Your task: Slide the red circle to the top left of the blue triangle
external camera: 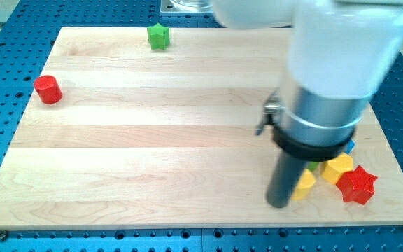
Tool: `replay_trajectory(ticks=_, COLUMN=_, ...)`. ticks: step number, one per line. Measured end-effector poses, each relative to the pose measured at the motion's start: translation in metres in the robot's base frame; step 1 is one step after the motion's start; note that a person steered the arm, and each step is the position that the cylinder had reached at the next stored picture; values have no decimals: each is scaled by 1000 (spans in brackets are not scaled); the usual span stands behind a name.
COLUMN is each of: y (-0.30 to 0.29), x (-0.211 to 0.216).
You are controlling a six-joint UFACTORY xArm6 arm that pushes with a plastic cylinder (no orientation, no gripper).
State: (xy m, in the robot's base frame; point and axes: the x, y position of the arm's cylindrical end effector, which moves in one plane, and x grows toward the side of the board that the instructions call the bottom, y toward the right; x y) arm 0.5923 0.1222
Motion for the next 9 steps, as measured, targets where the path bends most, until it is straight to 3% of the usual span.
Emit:
replay_trajectory(ticks=1, y=12, x=5)
replay_trajectory(ticks=2, y=-96, x=14)
replay_trajectory(ticks=3, y=-242, x=2)
replay_trajectory(ticks=4, y=-353, x=-34)
replay_trajectory(ticks=5, y=-424, x=-79)
replay_trajectory(ticks=6, y=-427, x=-82)
replay_trajectory(ticks=8, y=-427, x=-210)
replay_trajectory(ticks=9, y=-372, x=-235)
